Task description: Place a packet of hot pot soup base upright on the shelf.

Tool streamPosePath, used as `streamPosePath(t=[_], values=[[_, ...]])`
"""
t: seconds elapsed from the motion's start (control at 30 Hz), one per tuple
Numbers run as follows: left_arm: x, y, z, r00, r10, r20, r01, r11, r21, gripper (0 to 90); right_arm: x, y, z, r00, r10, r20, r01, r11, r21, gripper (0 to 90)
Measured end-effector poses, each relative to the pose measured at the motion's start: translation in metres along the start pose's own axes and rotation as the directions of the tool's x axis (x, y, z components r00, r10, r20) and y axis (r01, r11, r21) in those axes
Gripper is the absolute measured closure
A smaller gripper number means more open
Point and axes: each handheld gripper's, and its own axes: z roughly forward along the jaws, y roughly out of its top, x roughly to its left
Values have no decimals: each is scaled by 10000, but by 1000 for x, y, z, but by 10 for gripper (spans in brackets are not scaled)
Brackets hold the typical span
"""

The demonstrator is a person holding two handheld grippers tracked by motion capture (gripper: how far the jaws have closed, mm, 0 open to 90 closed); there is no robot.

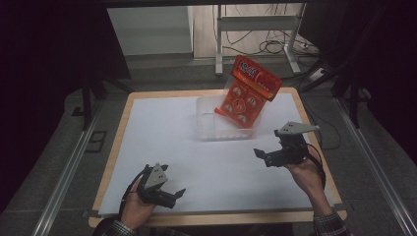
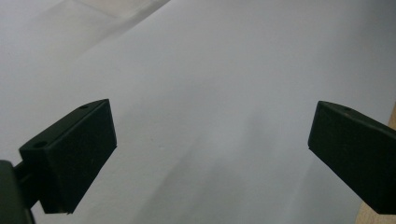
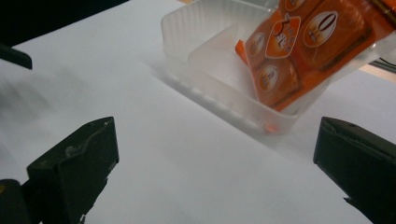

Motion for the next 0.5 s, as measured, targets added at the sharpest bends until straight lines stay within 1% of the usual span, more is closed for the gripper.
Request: streamPosePath(t=[0.1, 0.23, 0.43, 0.5], values=[[1, 0, 0, 9999, -142, 37, 142, 9998, -121, 10, 1, -8, -2, 9994, 284, -184, -282, 9995, 126, 3], [3, 0, -1, 9994, -341, 99, 343, 9992, -200, 12, 3, -18, -5, 9979, 527, -378, -523, 9986, 106, 4], [4, -1, -2, 9986, -498, 195, 505, 9981, -352, 13, 8, -33, -7, 9978, 535, -402, -537, 9986, -31, 6], [5, -1, -2, 9984, -526, 223, 535, 9978, -389, 14, 9, -38, -7, 9967, 658, -466, -656, 9978, 51, 11]])
